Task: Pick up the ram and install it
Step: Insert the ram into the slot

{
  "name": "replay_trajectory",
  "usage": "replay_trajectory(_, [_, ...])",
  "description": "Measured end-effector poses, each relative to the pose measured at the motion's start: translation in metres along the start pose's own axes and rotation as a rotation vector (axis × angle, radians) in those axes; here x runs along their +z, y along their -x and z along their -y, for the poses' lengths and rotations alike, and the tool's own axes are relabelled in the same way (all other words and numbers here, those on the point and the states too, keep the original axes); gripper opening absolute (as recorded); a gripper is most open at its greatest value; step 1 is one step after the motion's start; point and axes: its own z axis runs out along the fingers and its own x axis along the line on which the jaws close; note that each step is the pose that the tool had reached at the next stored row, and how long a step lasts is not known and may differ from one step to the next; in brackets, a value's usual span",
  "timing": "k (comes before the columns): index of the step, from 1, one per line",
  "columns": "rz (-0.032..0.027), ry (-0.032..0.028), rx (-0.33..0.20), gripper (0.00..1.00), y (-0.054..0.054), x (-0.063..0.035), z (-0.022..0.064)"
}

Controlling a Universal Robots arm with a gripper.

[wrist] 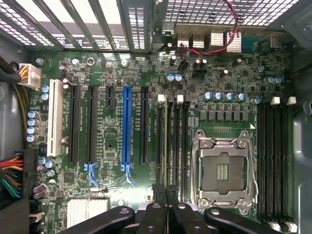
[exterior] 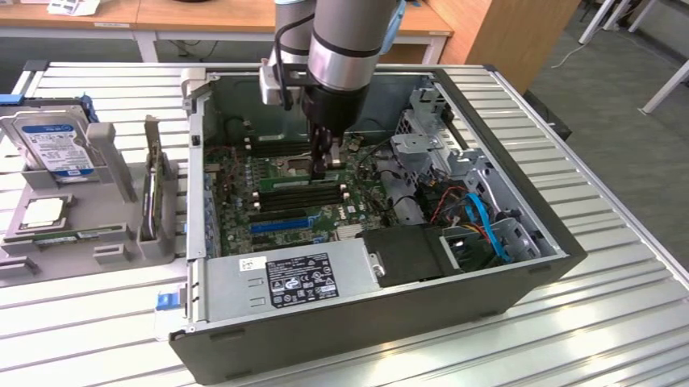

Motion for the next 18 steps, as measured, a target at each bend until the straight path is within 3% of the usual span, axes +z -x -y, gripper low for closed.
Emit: replay_trajectory(18, [0.0001,0.0001,0.0,0.12,-0.0004,0.0088,0.0023])
